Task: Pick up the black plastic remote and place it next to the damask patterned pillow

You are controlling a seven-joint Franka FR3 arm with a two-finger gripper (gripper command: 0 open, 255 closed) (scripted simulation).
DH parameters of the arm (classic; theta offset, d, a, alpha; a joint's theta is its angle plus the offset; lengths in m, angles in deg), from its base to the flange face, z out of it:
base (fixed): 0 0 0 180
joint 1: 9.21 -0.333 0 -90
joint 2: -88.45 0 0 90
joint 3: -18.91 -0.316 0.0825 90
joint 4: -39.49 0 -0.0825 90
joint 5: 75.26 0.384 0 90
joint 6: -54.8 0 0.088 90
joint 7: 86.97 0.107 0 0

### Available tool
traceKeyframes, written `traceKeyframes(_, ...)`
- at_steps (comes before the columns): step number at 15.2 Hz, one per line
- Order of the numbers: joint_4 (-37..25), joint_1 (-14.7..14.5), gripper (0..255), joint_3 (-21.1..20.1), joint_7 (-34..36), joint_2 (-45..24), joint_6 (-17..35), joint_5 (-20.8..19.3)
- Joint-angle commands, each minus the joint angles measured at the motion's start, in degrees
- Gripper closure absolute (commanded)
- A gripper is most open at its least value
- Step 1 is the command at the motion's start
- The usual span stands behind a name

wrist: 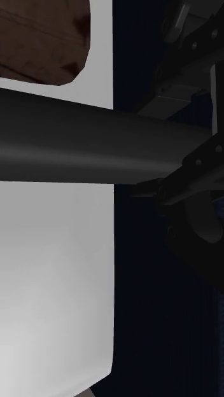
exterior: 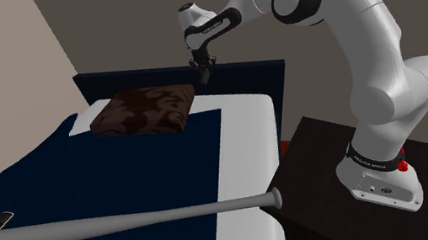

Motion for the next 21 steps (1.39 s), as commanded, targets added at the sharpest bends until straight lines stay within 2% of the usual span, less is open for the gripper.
traceKeyframes(1,0.15,-0.07,255,0.24,0.28,-0.80,0.96,-0.33)
traceKeyframes(21,1.44,-1.14,255,2.92,3.65,-8.84,9.93,-3.60)
